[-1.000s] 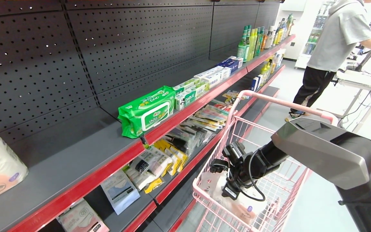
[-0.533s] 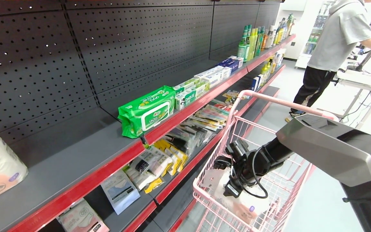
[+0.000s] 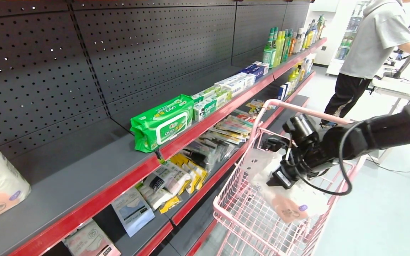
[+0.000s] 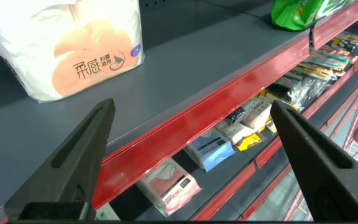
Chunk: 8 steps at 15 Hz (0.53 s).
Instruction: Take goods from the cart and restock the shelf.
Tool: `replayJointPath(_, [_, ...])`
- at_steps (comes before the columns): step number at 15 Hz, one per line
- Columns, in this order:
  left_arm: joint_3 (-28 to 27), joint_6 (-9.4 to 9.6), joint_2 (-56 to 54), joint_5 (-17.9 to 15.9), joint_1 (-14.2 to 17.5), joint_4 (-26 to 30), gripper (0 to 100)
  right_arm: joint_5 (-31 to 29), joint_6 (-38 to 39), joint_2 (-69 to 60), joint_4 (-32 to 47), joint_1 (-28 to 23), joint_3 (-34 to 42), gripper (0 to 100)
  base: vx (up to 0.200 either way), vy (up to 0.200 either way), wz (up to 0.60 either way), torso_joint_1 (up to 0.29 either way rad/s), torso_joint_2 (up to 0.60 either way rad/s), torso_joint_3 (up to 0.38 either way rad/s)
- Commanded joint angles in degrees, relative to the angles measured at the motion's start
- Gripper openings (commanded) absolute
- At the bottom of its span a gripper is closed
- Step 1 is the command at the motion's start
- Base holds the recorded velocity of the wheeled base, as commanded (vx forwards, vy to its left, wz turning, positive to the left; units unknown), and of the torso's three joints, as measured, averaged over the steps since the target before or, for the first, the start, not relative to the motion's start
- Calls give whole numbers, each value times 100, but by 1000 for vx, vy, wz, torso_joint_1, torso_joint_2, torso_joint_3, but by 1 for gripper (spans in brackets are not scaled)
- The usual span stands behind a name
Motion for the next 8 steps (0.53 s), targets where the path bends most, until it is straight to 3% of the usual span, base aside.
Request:
replayJointPath(1, [1,-1,5,0,3,2,100,-154,331,-1706,305,-18,248,0,0,0,0,0,0,0])
replayJointPath(4, [1,-1,5,0,3,2,100,-735,401,-2998,305,131,757,0,0,0,0,0,0,0])
replayJointPath(6, [1,-1,5,0,3,2,100,-910,392,-3745,323,113,1083,0,0,0,0,0,0,0])
replayJointPath(8, [1,8,5,0,3,2,100,-1473,445,-4484,252,-54,1487,0,0,0,0,0,0,0])
